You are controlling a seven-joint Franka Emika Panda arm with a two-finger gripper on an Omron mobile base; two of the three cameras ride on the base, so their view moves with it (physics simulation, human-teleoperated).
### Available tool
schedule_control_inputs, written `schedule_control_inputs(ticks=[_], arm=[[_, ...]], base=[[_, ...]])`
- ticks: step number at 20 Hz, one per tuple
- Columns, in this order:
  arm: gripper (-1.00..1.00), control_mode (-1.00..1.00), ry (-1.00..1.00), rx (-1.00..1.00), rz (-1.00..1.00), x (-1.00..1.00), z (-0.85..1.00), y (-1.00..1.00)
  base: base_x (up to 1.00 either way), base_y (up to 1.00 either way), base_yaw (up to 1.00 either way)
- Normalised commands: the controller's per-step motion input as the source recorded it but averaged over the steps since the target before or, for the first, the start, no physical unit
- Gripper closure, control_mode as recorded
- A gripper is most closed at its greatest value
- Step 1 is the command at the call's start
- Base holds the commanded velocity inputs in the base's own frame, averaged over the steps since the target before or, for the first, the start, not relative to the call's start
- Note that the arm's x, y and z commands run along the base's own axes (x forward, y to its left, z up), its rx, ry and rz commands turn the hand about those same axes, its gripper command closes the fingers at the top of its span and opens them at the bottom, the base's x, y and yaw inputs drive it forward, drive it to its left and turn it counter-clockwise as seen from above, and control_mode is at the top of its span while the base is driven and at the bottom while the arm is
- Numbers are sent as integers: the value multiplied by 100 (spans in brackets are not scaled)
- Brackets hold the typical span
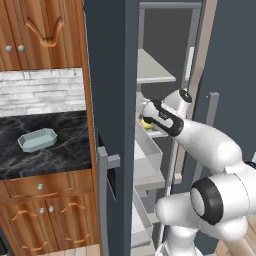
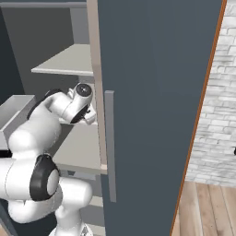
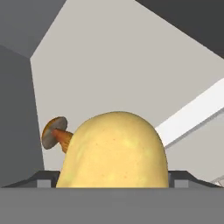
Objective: Take the mushroom and potato out of the freezer and place them in the tupperware container on the counter. Then put the tupperware containing the vegetables back in the freezer.
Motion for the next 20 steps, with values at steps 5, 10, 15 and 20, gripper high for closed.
schedule_control_inputs(ticks=[5, 10, 15, 20], arm=[[100, -100, 0, 0, 0, -98, 69, -32], [100, -100, 2, -6, 0, -88, 71, -21], [100, -100, 2, -24, 2, -83, 53, -28], [100, -100, 3, -29, 9, -72, 33, -39]], base=[[0, 0, 0], [0, 0, 0], [0, 0, 0], [0, 0, 0]])
